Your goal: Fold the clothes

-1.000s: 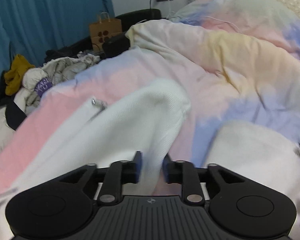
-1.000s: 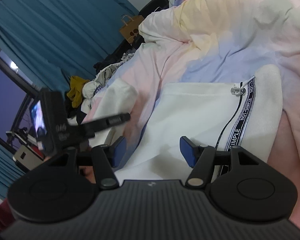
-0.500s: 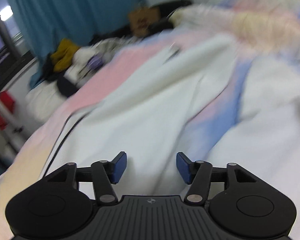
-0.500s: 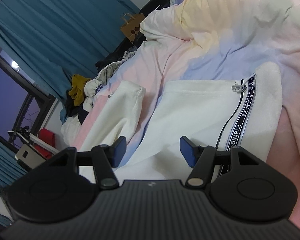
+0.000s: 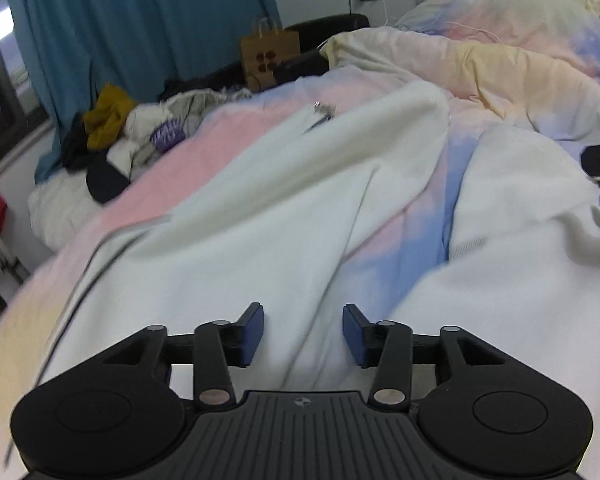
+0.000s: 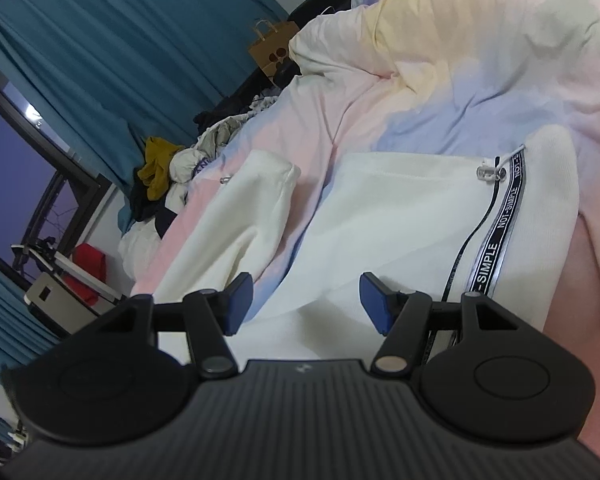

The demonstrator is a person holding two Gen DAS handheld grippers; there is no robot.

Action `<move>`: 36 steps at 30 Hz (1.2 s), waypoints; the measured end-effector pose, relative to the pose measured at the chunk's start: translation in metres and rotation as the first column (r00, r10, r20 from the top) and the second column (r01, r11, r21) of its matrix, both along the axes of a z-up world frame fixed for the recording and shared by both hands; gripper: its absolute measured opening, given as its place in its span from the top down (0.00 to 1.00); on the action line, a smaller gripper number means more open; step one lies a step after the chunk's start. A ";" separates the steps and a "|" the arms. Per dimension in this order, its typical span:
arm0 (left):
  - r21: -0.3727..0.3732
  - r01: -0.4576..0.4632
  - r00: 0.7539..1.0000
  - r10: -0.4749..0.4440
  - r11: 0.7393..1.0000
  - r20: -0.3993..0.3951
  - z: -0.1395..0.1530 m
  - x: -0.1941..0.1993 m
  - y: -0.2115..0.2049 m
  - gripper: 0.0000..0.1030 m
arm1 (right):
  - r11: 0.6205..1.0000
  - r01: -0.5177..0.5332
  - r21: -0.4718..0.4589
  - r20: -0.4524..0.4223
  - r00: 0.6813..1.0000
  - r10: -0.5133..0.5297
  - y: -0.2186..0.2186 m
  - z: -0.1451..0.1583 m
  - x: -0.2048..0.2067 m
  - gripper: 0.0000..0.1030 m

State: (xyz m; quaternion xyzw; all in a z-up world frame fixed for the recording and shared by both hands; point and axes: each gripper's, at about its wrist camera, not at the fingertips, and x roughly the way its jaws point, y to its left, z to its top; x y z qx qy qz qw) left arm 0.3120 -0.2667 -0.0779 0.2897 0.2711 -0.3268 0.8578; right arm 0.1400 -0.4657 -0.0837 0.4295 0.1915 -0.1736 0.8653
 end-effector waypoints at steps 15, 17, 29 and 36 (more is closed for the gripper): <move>-0.229 -0.025 1.000 0.023 0.973 -0.011 0.033 -0.027 0.019 0.96 | 0.999 -0.011 0.038 0.010 1.000 0.011 -0.005 -0.006 0.007 0.39; -0.247 -0.035 0.999 0.031 0.968 -0.017 0.029 -0.040 0.027 0.96 | 0.998 -0.022 0.064 0.035 0.999 0.019 -0.009 -0.006 0.009 0.39; -0.298 -0.051 0.999 0.049 0.953 -0.013 -0.018 -0.056 0.039 0.96 | 0.967 -0.196 0.165 0.066 0.980 0.188 -0.090 -0.007 0.128 0.40; -0.322 -0.074 0.997 0.066 0.944 -0.035 -0.027 -0.053 0.045 0.96 | 0.965 -0.192 0.178 -0.012 0.980 0.197 -0.088 -0.046 0.172 0.39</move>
